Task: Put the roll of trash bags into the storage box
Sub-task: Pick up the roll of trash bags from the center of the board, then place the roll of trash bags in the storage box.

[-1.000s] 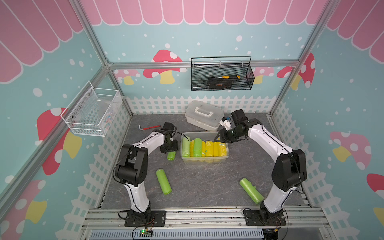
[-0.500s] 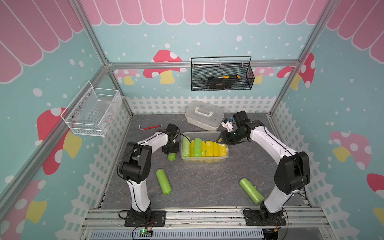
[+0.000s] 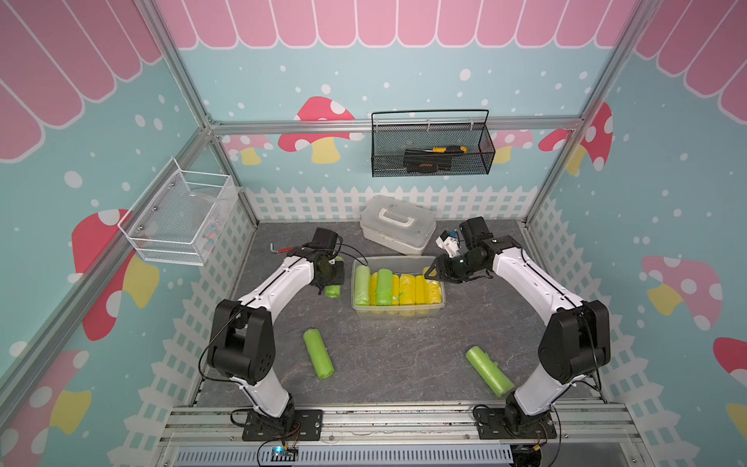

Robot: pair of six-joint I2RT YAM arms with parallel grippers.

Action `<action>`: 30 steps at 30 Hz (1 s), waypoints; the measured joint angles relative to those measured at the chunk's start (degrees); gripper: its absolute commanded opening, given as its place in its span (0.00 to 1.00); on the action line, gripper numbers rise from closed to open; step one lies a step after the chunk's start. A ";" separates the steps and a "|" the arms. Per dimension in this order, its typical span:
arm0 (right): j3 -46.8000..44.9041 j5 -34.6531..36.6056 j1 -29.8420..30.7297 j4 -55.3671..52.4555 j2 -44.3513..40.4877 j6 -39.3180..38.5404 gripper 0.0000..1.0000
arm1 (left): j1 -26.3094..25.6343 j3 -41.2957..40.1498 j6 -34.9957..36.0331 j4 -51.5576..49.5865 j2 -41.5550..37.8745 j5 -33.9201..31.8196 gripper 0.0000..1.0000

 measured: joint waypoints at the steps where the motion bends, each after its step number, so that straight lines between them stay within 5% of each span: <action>1: 0.00 -0.02 -0.09 0.00 -0.07 0.00 0.45 | -0.04 0.72 -0.46 0.02 -1.75 0.61 0.38; 9: 0.00 0.00 -0.28 0.00 -0.15 0.02 0.45 | -7.72 5.81 -4.04 0.33 -4.48 4.92 0.39; 19: -0.79 0.13 -0.48 0.04 -0.46 0.02 0.44 | -18.71 13.81 -8.74 0.68 7.63 7.26 0.40; 30: -2.08 0.50 -2.60 -0.15 -2.34 0.02 0.44 | -21.79 20.39 -14.62 1.51 20.50 7.65 0.40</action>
